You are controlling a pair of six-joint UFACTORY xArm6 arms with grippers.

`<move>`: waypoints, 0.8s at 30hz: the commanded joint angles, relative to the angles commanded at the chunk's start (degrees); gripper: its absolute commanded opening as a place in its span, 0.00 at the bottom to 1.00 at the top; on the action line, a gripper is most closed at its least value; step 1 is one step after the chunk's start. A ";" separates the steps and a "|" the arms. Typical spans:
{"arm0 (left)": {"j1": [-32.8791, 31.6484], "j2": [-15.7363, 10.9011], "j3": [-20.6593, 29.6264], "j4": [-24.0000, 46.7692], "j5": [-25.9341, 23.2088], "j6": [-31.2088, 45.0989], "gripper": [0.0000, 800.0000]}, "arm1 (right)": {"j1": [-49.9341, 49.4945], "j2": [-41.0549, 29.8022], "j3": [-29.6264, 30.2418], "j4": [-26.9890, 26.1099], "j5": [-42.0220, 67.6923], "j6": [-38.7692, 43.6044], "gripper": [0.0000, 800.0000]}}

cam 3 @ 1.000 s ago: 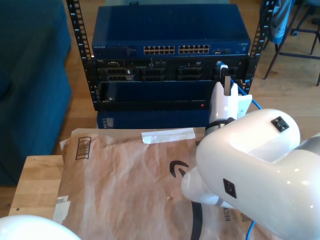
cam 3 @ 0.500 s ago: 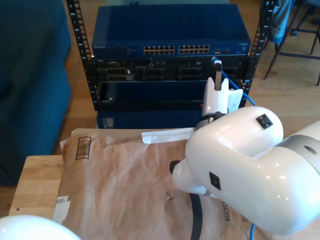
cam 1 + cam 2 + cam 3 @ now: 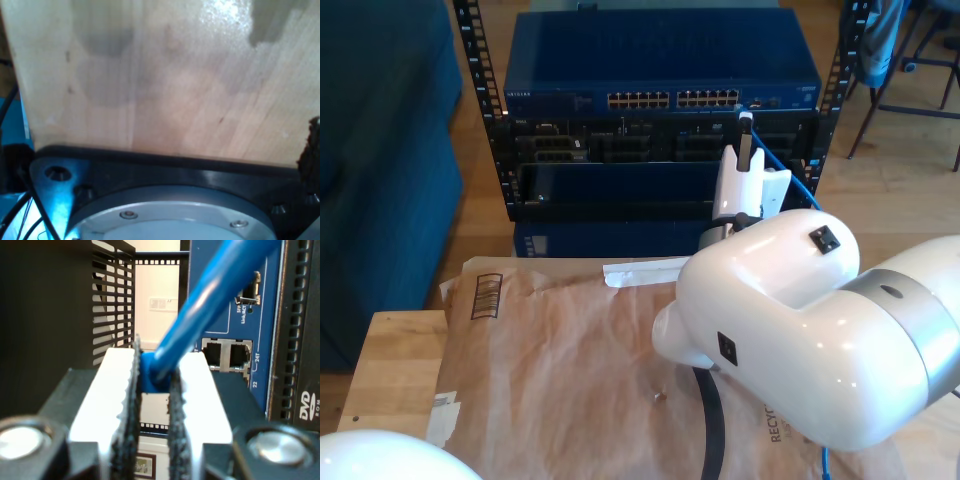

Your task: Grab the cable and plug it in

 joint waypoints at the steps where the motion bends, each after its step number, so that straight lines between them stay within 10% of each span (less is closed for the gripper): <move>1: 0.00 0.00 0.00 0.00 0.00 0.00 1.00 | -0.09 0.35 -0.53 0.00 0.09 0.00 0.00; 24: -0.09 0.00 0.00 0.00 0.00 0.00 1.00 | -0.79 4.04 -7.21 0.44 1.58 0.00 0.00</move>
